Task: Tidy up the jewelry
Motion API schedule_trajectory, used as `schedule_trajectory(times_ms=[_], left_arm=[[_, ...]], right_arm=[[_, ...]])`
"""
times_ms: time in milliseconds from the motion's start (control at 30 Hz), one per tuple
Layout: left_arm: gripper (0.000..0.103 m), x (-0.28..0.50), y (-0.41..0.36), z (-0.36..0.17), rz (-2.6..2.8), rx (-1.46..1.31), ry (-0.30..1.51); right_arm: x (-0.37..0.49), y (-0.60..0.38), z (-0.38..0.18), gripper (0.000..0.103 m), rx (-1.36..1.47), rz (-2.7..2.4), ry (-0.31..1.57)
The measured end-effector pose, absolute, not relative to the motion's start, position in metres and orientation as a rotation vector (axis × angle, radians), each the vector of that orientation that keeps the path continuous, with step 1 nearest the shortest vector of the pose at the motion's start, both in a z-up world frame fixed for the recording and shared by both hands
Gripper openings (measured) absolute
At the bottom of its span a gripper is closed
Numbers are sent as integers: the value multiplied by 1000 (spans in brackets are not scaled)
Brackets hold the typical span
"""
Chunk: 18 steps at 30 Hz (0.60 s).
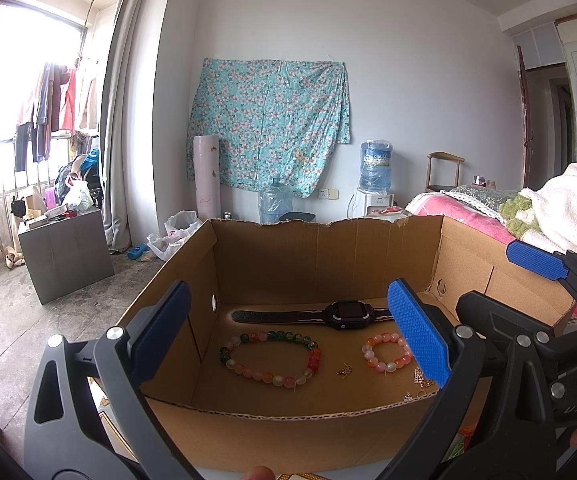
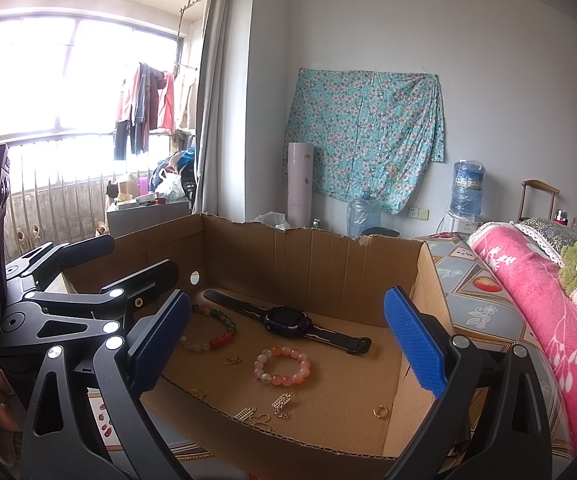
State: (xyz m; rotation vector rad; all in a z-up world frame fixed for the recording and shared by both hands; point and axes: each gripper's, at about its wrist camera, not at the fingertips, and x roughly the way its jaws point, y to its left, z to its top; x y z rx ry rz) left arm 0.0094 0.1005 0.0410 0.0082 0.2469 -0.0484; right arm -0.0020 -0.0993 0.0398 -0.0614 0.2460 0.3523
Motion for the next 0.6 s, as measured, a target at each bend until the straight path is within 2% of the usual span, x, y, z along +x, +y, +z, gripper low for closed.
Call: schedule_trajectory(times_ms=[600], left_arm=[[95, 10, 101, 41, -48, 8, 247]], right_arm=[[-2, -99, 40, 95, -61, 352, 246]])
